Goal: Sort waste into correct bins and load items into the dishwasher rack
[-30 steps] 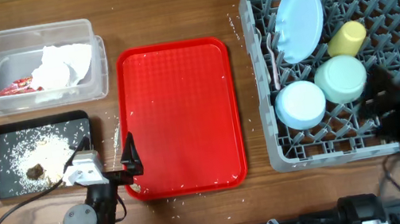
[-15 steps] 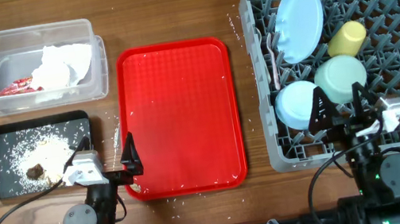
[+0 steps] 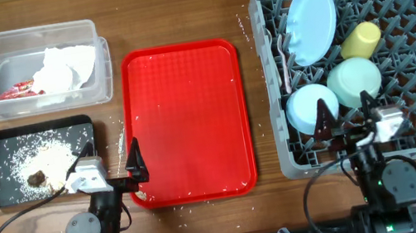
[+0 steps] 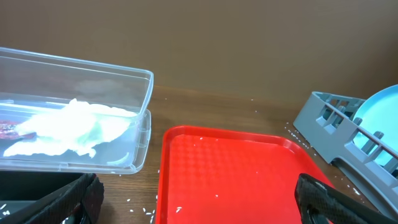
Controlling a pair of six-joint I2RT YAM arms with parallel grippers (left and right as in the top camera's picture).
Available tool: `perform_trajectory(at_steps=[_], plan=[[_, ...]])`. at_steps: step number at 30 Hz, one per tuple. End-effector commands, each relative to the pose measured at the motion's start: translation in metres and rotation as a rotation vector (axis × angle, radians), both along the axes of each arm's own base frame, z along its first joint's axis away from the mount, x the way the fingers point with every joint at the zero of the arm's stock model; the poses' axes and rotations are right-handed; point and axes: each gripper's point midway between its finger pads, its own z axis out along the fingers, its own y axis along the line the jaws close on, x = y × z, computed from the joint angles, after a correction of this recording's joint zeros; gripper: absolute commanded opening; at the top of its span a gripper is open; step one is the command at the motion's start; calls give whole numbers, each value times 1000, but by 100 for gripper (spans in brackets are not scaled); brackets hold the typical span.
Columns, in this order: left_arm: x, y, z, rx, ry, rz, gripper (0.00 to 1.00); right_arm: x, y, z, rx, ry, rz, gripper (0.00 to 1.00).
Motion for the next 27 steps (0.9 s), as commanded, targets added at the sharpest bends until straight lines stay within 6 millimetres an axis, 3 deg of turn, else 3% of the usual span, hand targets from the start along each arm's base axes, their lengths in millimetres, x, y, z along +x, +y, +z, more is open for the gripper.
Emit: perform_trajectory(at_steps=[1,7,27], plan=[[0,4,-2,-5,1,20,100,-1,-3,0,-194,-18,-13,99],[0,4,-2,-5,1,21,100,0,-21,-1,-325,-17,-88,100],[0,4,-2,-5,1,20,100,0,-21,-1,-320,-15,-88,100]])
